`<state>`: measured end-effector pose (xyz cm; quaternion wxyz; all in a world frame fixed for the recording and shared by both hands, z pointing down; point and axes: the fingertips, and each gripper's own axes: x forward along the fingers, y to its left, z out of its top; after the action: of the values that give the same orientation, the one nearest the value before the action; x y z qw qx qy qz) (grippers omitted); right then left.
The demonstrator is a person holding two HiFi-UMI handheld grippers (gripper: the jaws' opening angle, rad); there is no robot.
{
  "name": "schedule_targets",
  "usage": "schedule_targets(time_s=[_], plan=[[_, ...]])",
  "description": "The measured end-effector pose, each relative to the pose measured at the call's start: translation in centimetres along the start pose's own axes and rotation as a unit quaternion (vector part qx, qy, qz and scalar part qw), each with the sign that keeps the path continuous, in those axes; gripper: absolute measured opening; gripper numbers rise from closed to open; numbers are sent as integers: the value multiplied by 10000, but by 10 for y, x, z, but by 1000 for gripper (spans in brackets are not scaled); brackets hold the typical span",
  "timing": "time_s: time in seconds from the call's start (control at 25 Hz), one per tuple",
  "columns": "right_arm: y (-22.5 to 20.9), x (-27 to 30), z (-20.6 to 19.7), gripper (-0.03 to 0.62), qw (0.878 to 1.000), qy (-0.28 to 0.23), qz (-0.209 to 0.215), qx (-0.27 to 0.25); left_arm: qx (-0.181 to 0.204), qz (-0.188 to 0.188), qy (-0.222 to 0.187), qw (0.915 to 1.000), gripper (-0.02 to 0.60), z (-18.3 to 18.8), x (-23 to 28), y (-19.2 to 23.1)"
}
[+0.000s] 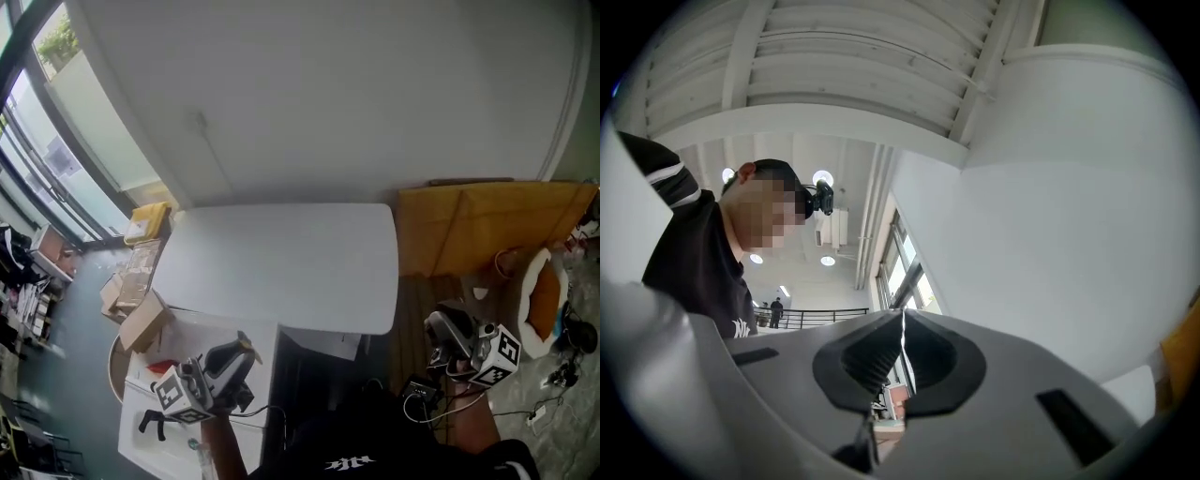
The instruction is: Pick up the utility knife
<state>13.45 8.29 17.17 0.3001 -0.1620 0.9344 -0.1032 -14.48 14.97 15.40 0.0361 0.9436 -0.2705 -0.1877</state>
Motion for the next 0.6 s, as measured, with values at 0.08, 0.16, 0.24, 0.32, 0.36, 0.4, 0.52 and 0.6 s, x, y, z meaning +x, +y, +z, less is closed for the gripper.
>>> schedule_targets(time_s=[0.08,0.16,0.24,0.32,0.36,0.4,0.52,0.6], plan=[[20,1,-16,5,9999,126,-79,-41,-102,-11,22,9999,58,-8,-23,-5],[45,5,-34,5,9996,260,-109,-101,-206,-14,-72,9998,58,-13,-53,-7],[59,6,-44,5,9993,335,-116,-90,-219,-36,-103,9997,58,-12,-63,-8],[60,6,-46,5,9991,388,-140,-62,-170,-103,-15,9998,58,-11,-54,-10],[59,7,-45,5,9990,412,-146,-61,-117,-139,76,9998,58,-14,-51,-9],[59,8,-45,5,9990,431,-139,-67,-48,-174,178,9997,58,-18,-48,-9],[63,13,-44,5,9987,491,-79,-124,141,-253,355,9990,58,-27,-39,-8],[65,15,-45,5,9982,569,-67,-163,112,-304,291,9991,58,-25,-32,-10]])
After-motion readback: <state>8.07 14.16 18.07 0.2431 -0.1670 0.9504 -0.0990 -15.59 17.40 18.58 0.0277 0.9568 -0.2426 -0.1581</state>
